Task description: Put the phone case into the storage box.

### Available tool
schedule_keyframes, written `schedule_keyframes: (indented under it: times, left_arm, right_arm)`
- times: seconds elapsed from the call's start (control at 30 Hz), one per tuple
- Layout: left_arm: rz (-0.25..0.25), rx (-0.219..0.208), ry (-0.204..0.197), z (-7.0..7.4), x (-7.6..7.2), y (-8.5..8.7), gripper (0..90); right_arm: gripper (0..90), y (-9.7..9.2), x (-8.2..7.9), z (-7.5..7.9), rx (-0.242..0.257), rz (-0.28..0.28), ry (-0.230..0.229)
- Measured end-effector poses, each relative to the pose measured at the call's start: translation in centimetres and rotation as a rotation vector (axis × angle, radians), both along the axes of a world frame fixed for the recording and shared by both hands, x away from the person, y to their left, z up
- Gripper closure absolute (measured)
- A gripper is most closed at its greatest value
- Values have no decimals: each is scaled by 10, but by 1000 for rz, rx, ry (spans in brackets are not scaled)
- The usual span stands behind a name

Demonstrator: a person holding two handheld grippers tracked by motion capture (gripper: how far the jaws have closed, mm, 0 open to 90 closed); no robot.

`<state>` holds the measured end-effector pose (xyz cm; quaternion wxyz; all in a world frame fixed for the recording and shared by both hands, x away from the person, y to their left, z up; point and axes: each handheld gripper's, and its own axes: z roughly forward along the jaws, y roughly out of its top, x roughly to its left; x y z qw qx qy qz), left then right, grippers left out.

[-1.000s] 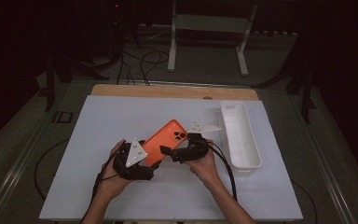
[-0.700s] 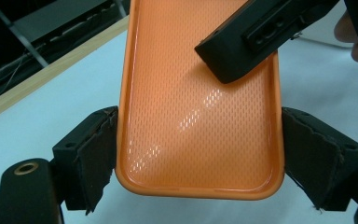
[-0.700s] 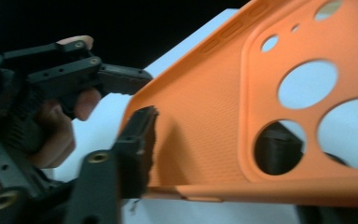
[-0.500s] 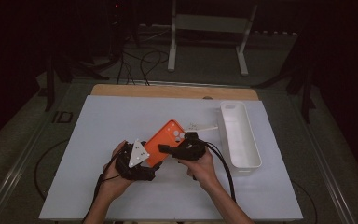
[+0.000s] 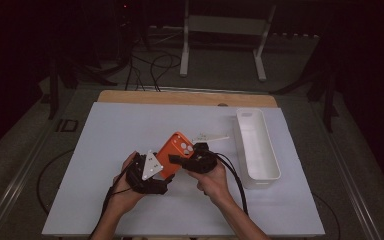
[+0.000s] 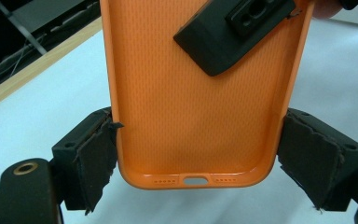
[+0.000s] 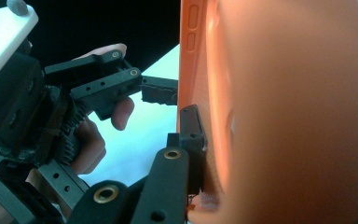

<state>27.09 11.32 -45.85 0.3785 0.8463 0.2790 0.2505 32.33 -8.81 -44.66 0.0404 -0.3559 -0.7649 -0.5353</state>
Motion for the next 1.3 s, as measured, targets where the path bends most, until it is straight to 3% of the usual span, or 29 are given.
schedule_keyframes:
  times: [0.47,0.7,1.3]
  left_arm:
    - [19,-12,1,-1,1,1,131]
    - [22,-23,10,0,2,4,74]
    - [8,-77,54,6,5,13,41]
  right_arm:
    - [880,2,0,2,-7,-2,-10]
    - [880,3,-1,1,-22,1,-19]
    - [878,1,-1,0,-68,3,-55]
